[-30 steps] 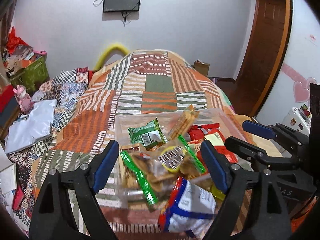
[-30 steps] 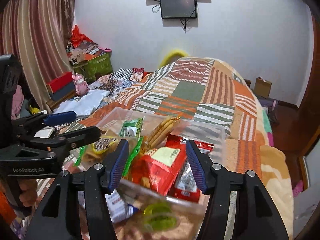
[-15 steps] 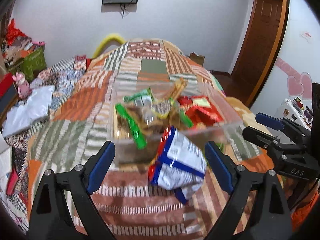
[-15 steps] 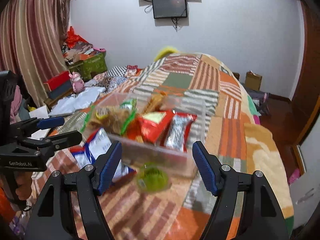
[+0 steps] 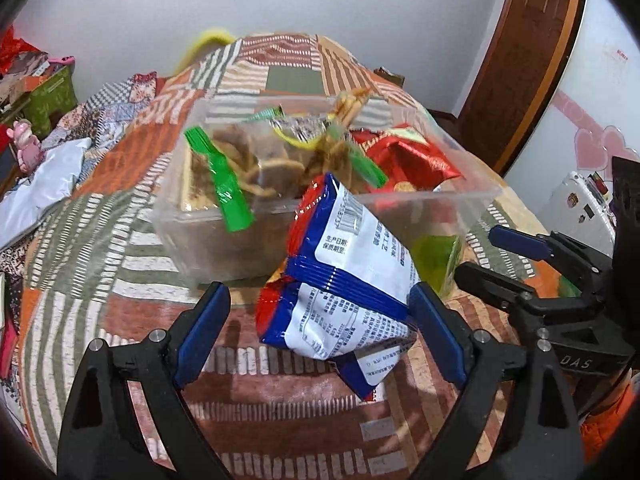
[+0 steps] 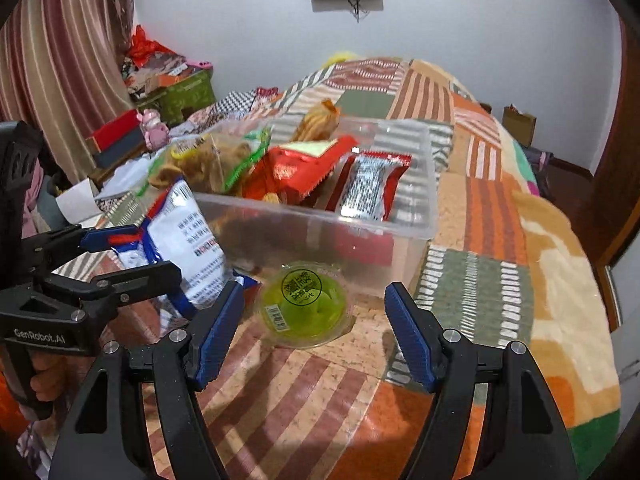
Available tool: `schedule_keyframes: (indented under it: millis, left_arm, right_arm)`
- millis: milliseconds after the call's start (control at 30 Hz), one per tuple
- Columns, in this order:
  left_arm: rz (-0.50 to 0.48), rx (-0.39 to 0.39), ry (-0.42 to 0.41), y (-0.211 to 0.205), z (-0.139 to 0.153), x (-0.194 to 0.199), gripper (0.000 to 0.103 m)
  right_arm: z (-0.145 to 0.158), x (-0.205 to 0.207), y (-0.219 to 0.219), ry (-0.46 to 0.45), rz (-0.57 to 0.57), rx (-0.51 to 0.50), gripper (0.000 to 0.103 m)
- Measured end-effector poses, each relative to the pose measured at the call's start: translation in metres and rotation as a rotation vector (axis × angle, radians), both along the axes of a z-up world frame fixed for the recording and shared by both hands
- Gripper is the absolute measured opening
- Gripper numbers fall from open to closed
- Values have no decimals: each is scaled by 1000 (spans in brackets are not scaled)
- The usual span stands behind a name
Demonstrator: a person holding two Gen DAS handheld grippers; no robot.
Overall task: Organize snacks
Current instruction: 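Grasp the white-and-blue bag with the left tool while the right tool grasps the green jelly cup, then lower both held items into the clear box and open both tools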
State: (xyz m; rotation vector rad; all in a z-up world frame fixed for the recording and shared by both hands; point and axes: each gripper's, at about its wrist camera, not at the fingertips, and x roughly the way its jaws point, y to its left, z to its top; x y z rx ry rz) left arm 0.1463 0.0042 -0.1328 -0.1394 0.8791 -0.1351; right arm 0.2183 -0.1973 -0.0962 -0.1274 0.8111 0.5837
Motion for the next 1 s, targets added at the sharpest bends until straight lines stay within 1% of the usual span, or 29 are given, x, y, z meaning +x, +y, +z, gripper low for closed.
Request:
schedule_keyframes:
  millis: [100, 167, 233, 267, 333, 367, 533, 667, 800, 1000]
  left_arm:
    - [-21, -14, 11, -3, -6, 6, 91]
    - [-27, -17, 12, -4, -9, 7, 91]
    - [-43, -37, 24, -6, -12, 10, 90]
    - [-47, -45, 30, -7, -14, 12, 88]
    - [-68, -54, 51, -10, -20, 14, 76]
    - [-80, -66, 60, -11, -21, 14, 74]
    - [-73, -61, 47, -12, -22, 13, 73]
    - [-67, -53, 30, -15, -19, 3, 72]
    - [-54, -40, -10, -13, -7, -10, 71]
    - [-33, -51, -59, -7, 14, -23, 71]
  right_arm:
    - [-6, 5, 0, 41, 21, 16, 69]
    - [-11, 8, 3, 64, 30, 11, 69]
    - [-16, 7, 7, 84, 35, 0, 69]
    - [-20, 9, 8, 103, 40, 0, 68]
    - [-25, 11, 9, 126, 51, 12, 59]
    - [-26, 11, 9, 130, 54, 12, 58]
    - [-24, 6, 7, 112, 46, 16, 57]
    - [-18, 0, 5, 79, 38, 13, 57]
    - [-11, -5, -1, 56, 28, 31, 57]
    - [1, -14, -8, 26, 22, 56, 57]
